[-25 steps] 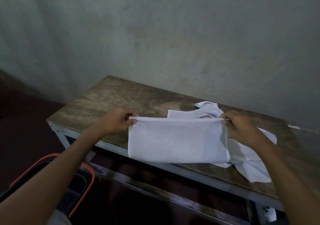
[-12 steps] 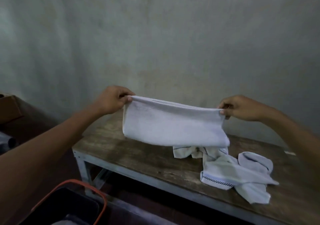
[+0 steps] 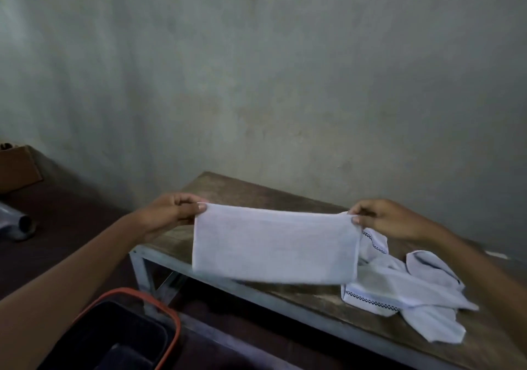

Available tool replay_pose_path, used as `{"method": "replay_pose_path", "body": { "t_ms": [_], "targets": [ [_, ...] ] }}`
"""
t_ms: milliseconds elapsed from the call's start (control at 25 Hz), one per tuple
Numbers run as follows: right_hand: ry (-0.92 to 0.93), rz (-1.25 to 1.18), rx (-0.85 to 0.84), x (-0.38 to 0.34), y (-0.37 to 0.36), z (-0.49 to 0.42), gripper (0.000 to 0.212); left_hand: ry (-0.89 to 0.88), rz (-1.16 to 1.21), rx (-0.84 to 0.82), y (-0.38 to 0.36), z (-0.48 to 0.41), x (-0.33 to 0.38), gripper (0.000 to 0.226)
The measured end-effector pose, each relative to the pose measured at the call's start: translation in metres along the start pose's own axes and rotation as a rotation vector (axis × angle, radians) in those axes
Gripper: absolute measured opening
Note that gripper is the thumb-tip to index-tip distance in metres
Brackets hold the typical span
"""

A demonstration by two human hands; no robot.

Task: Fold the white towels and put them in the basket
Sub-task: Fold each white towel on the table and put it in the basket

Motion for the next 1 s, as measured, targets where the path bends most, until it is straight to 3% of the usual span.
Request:
{"method": "replay_pose_path", "body": {
  "t_ms": [120, 400, 520, 680, 760, 840, 920, 1000],
  "targets": [
    [-0.096, 0.046, -0.136, 0.030, -0.039, -0.023, 0.019, 0.101, -0.099, 0.038, -0.004, -0.029, -0.049, 0.013],
    [-0.246, 0.319, -0.140, 0.106, -0.103, -0.057, 0.018, 0.126, -0.398, 0.233, -0.049, -0.110, -0.126, 0.013],
    [-0.216, 0.435, -0.065, 0.116, -0.107, -0.061, 0.013, 0.113, -0.537, 0.284, -0.062, -0.133, -0.131, 0.018],
    [-0.222, 0.293, 0.020, 0.120, -0.112, -0.060, 0.017, 0.093, -0.639, 0.371, -0.074, -0.146, -0.124, 0.020],
    [-0.087, 0.459, 0.214, 0.112, -0.115, -0.055, 0.019, 0.046, -0.584, 0.415, -0.096, -0.126, -0.107, 0.034],
    [0.129, 0.438, 0.386, 0.097, -0.125, -0.051, 0.019, -0.185, -0.710, 0.370, -0.140, -0.083, -0.095, 0.043],
    [0.256, 0.309, 0.307, 0.086, -0.141, -0.049, 0.031, -0.359, -0.984, 0.236, -0.193, -0.037, -0.102, 0.058],
    [0.193, 0.303, 0.037, 0.084, -0.163, -0.043, 0.063, -0.303, -1.169, 0.091, -0.217, -0.011, -0.122, 0.067]
  ]
}}
Point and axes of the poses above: each hand's wrist, its own z-axis away from the middle knuckle, its own y-axis out of the back of the hand, x = y × z, the point moved 1 cm from there along -z, towards the middle knuckle, and after that the axes turned 6 degrees about -z, right-handed, at the moved point
